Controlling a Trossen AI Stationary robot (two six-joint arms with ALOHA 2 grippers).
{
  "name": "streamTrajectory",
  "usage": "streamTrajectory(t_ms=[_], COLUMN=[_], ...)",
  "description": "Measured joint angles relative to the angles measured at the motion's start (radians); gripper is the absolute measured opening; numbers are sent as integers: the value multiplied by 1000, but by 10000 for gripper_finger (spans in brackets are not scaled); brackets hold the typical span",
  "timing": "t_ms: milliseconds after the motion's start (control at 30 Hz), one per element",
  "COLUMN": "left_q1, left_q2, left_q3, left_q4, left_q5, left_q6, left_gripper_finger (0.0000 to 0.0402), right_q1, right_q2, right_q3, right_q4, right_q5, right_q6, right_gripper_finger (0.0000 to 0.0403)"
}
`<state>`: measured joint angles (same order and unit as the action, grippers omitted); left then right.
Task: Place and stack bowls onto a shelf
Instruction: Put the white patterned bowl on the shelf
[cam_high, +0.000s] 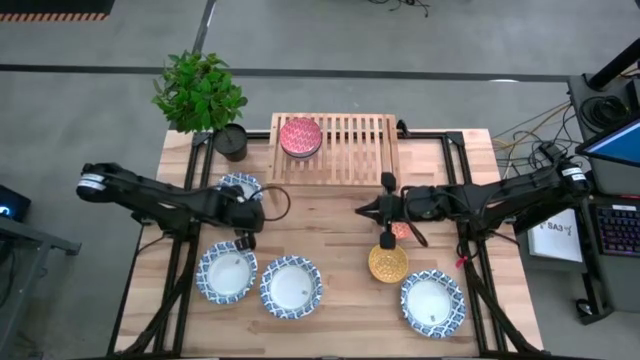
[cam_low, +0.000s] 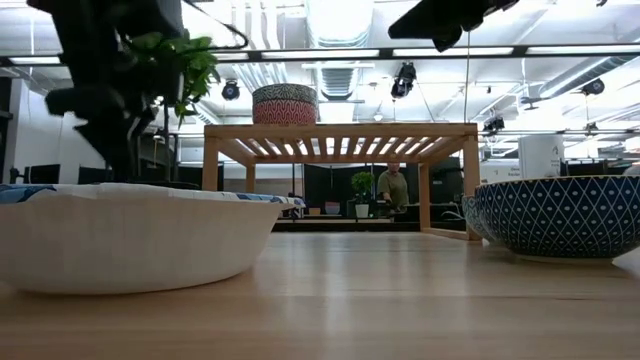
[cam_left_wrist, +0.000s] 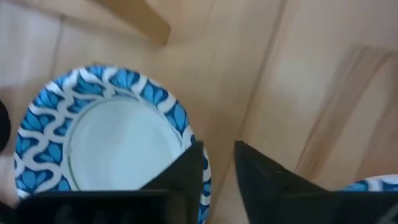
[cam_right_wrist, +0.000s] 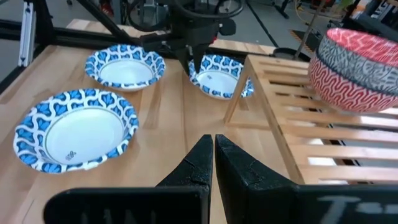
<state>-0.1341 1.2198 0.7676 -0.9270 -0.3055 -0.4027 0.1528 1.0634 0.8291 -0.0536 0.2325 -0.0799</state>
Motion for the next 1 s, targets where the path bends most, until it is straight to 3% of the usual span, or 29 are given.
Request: streamTrajectory(t_ms=[233, 400, 633, 1000], left_q1=[0, 1, 1, 1], left_q2=[79, 157, 246, 274], left_q3=[-26, -42, -58, -58], left_q4=[7, 12, 19, 20], left_q5=[-82, -104, -105, -104], left_q6=[-50, -52, -55, -55], left_gripper_finger=[210, 237, 201, 64], right_q1=[0, 0, 0, 0], right_q2=[0, 0, -1, -1], right_q3=[-37, -37, -37, -37], right_q4=[6, 6, 6, 6], right_q5=[0, 0, 0, 1], right_q6=[0, 0, -2, 0], right_gripper_finger=[9, 9, 9, 9])
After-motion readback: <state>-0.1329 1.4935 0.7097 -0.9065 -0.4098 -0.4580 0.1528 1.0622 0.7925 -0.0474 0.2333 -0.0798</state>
